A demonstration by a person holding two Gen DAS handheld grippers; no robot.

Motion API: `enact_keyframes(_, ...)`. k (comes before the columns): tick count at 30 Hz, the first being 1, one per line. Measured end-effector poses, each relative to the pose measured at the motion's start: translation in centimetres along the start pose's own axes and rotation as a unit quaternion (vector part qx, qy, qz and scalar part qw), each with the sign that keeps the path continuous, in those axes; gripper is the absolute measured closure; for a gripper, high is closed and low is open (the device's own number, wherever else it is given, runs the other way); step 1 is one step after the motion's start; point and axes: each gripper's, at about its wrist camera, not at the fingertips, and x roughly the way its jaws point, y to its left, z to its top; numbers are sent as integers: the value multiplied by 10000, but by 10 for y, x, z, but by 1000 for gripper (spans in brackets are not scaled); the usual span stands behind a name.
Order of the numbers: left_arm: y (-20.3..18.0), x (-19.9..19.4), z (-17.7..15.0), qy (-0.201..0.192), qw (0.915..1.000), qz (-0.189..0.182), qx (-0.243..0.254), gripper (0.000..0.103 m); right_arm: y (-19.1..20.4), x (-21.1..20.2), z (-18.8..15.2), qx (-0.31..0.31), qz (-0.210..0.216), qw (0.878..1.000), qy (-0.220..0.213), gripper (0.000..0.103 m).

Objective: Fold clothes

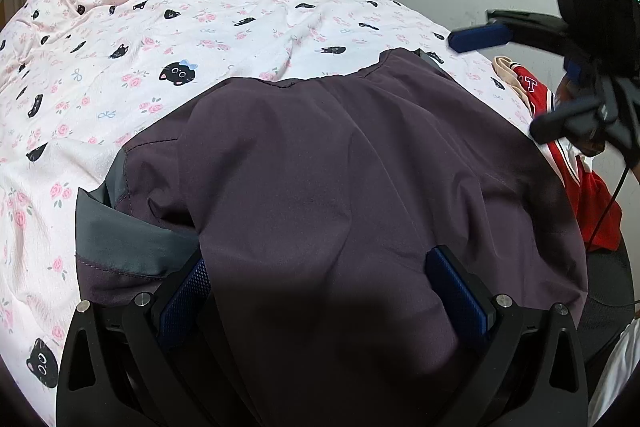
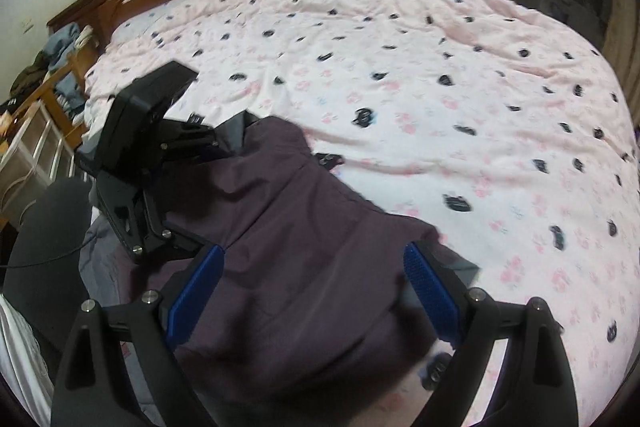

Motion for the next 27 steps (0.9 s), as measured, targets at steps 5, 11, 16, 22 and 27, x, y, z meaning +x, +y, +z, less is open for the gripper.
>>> enact_keyframes(5, 0, 0, 0, 0, 10000, 1, 2, 1, -8, 32, -12, 159, 61, 9990, 409, 10)
enact_keyframes(11, -1, 0, 0, 17, 10000, 47, 40, 1, -30, 44, -37, 504, 54, 9962, 709, 10)
enact_keyframes(16, 1, -1, -1, 3, 10000, -4, 7, 1, -30, 3, -42, 663, -27, 9976, 202, 10)
enact_keyframes(22, 0, -1, -1, 3, 10000, -1, 10, 1, 10, -37, -47, 234, 217, 9994, -99, 10)
enact_keyframes(27, 0, 0, -1, 4, 10000, 3, 15, 1, 35, -29, -55, 202, 610, 9979, 59, 10)
